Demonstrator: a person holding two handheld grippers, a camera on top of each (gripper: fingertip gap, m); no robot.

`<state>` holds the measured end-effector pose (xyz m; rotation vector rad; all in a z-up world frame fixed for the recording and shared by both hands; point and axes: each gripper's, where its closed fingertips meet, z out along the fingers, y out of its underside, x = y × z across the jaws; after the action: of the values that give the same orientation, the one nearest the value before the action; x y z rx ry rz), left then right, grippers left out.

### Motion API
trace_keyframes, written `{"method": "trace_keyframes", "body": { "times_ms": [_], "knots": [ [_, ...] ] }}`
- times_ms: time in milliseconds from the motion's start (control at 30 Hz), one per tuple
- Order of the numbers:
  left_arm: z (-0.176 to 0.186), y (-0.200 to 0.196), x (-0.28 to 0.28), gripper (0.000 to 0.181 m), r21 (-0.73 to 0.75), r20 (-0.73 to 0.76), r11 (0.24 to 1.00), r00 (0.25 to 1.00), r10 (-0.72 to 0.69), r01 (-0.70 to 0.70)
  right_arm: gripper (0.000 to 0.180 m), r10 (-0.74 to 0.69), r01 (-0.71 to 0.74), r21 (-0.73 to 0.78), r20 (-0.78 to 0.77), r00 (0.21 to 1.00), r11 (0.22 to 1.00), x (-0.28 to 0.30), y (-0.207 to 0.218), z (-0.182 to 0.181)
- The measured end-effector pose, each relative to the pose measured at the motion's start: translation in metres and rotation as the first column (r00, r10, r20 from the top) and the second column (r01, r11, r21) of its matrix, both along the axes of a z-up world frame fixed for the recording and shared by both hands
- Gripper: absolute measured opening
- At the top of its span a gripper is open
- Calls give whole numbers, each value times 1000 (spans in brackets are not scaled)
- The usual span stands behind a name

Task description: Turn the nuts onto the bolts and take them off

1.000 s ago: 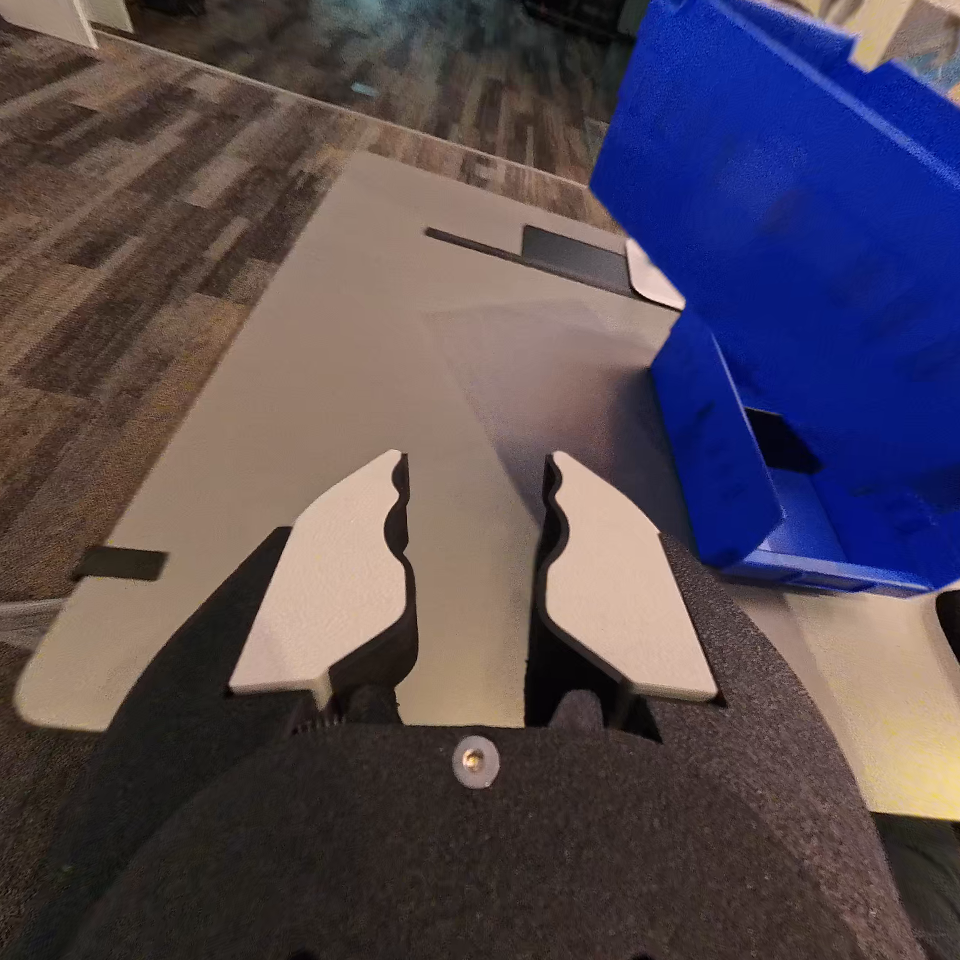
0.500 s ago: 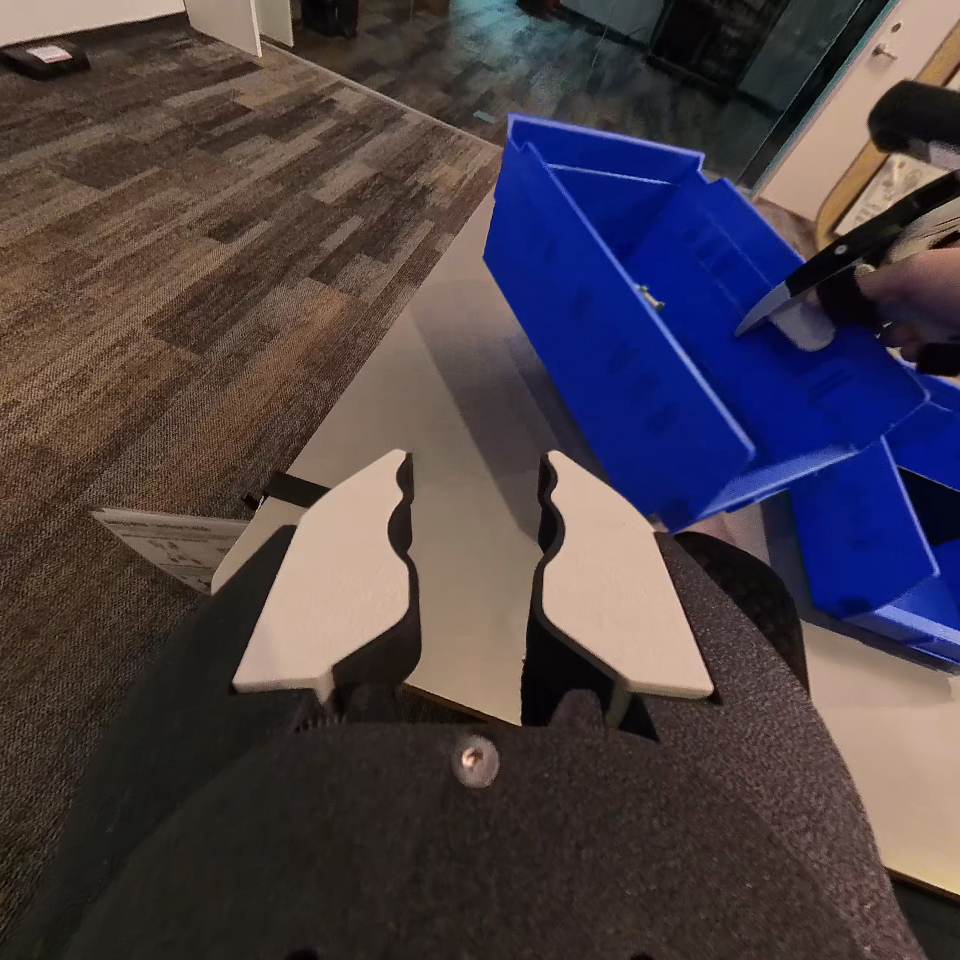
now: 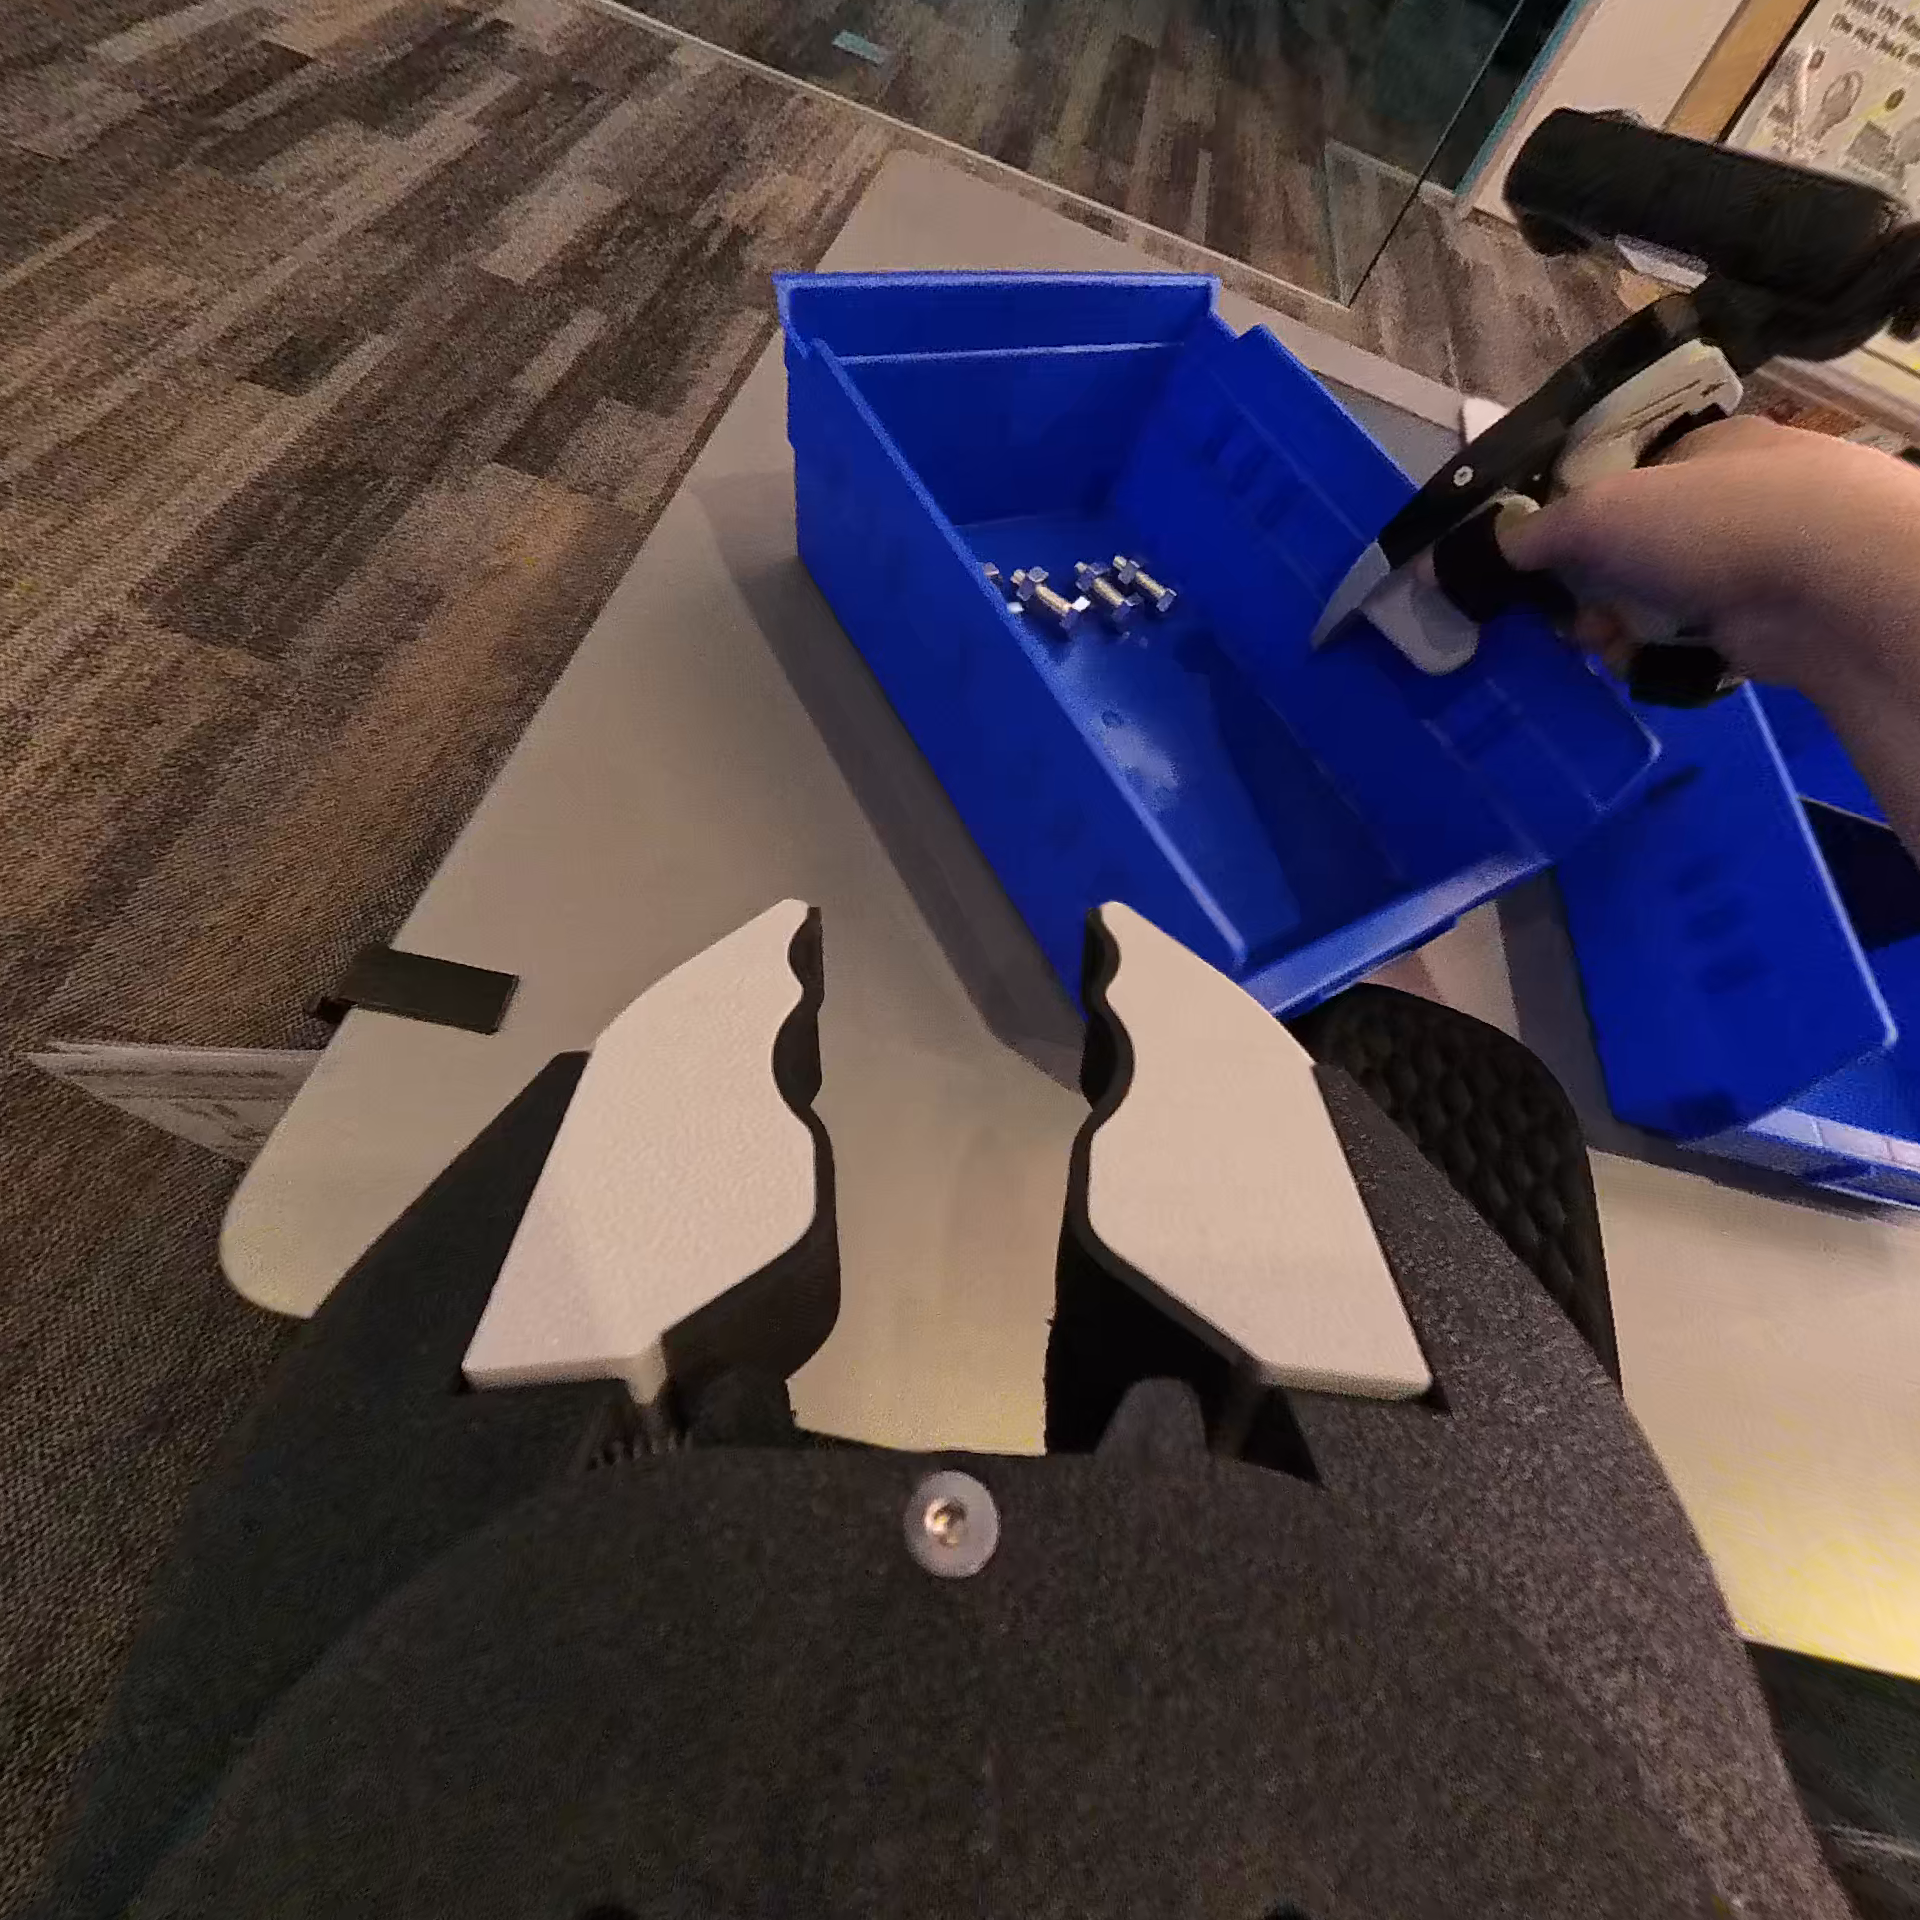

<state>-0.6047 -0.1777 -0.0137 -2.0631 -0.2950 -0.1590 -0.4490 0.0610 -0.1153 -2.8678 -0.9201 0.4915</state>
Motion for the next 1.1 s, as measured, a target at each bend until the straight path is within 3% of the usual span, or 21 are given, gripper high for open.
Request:
{"method": "trace_keyframes", "body": {
  "times_ms": [167, 300, 467, 533, 700, 800, 900, 967, 1100],
  "knots": [
    [-3, 20, 14, 52, -8, 34, 1000, 999, -24, 24, 7, 30, -29, 67, -23, 999, 997, -2, 4, 3],
    [-5, 48, 26, 62, -61, 63, 997, 997, -44, 48, 12, 23, -2, 131, -156, 987, 991, -3, 10, 34],
    [-44, 84, 25, 65, -324, -4, 946, 1000, -29, 27, 34, 148, -55, 359, -236, 961, 932, 20, 15, 100],
    [-53, 94, 29, 66, -384, 26, 923, 999, -25, 33, 35, 205, -88, 438, -227, 952, 895, 39, 9, 125],
    [-78, 98, 17, 66, -583, -87, 811, 996, -3, -49, 35, 298, -134, 539, -230, 926, 831, 96, -22, 167],
    [-91, 97, 16, 56, -680, -64, 732, 998, -3, -41, 34, 342, -148, 591, -231, 911, 793, 130, -44, 181],
    [-92, 101, 13, 19, -726, -84, 687, 996, -42, -33, 33, 381, -172, 615, -225, 897, 769, 161, -66, 183],
    [-93, 101, 4, 17, -757, -123, 651, 990, -65, -51, 31, 399, -189, 628, -211, 893, 755, 179, -78, 180],
    [-92, 112, -4, 10, -764, -19, 642, 991, -135, 72, 29, 416, -213, 632, -191, 889, 745, 213, -99, 170]
  ]
}}
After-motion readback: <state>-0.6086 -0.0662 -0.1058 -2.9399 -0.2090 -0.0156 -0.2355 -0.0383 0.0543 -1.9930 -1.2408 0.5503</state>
